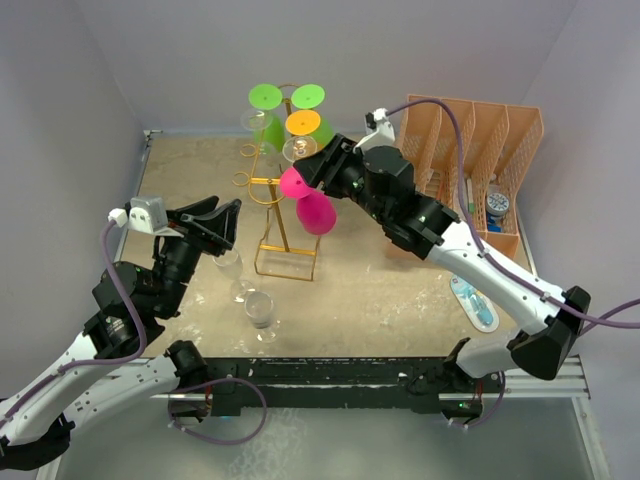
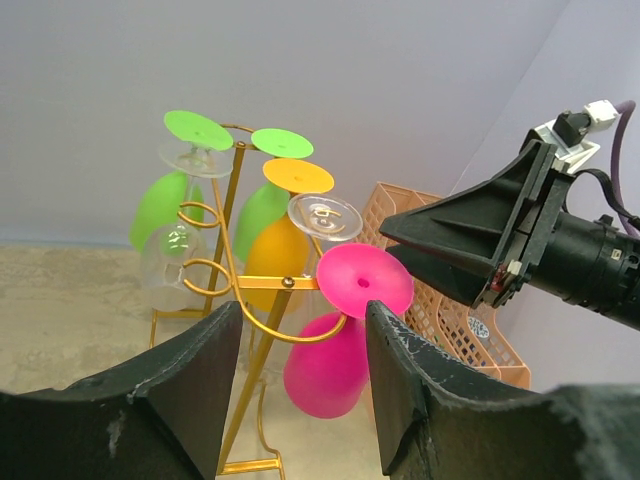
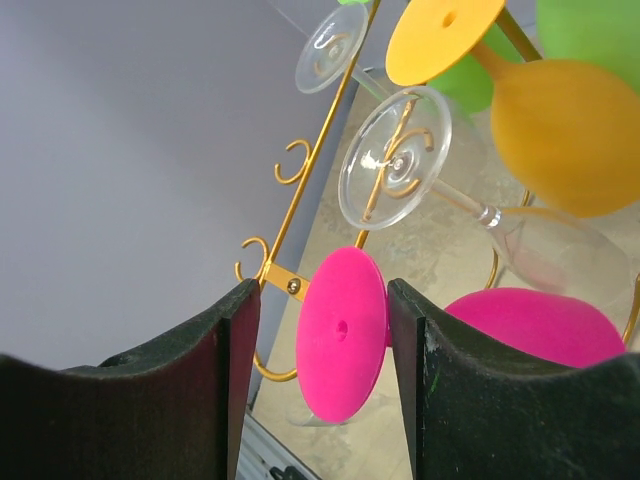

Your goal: Place the wine glass upside down on the wine glass rack

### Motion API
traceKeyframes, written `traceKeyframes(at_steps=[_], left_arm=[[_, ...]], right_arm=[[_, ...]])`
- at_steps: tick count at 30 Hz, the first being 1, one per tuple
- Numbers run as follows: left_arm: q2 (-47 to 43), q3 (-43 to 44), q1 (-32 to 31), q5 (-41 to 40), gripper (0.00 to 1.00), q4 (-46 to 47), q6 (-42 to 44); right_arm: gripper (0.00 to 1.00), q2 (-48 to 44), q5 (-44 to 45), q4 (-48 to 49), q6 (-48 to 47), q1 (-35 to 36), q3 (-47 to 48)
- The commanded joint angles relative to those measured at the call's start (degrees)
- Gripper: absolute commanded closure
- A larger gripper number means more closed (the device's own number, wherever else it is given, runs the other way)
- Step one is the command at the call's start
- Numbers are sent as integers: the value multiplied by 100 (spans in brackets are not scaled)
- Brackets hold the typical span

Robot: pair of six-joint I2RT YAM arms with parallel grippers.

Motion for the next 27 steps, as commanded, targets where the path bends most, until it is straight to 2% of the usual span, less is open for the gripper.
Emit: traceKeyframes(at_steps=[1,10,15,18,25,27], left_arm=[[-7,29,11,-59,50,115,125],[-11,74,12,-129,50,58,117],[5,211,11,-284,50,-183,-54],[134,439,11,-652,48,-825,-433],[668,969,11,-2305,46,-3325,-2024],[687,1013,11,-2535,46,-3555,-2285]], right_arm=[[44,-290,302,46,86,-8,99],[44,-457,497,88,133,-8,-78],[43,-749,324,425,-255,-7,-230],[43,-897,-171,519,-785,-10,-267],[44,-1067,-813,113,-1905,-7,-79],[46,-1028,-1148,1,-2270,0,68]])
